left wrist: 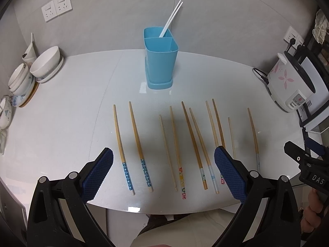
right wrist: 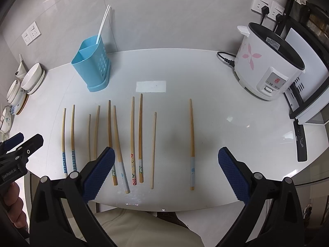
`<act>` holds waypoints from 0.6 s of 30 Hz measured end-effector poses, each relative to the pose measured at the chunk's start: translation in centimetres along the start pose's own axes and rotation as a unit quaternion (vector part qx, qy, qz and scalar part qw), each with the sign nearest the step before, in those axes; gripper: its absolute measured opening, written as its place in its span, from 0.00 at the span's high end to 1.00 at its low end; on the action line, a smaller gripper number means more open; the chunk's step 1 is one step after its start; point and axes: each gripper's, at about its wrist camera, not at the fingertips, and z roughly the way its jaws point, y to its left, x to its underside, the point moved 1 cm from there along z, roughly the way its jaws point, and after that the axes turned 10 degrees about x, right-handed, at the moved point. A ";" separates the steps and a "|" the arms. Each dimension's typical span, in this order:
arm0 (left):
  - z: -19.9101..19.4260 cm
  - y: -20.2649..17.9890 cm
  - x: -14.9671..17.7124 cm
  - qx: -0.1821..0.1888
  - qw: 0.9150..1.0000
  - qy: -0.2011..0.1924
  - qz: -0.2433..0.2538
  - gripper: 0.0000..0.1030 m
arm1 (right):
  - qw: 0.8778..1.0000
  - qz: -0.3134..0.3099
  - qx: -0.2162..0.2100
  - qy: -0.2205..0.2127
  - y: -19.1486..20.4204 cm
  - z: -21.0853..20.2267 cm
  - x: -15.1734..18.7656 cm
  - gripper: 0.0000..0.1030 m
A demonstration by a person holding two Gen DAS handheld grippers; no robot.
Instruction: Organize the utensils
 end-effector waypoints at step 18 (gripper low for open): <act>-0.1 -0.3 -0.3 0.003 1.000 -0.004 0.005 0.07 | 1.000 -0.001 0.000 -0.001 0.2 0.0 0.1 0.06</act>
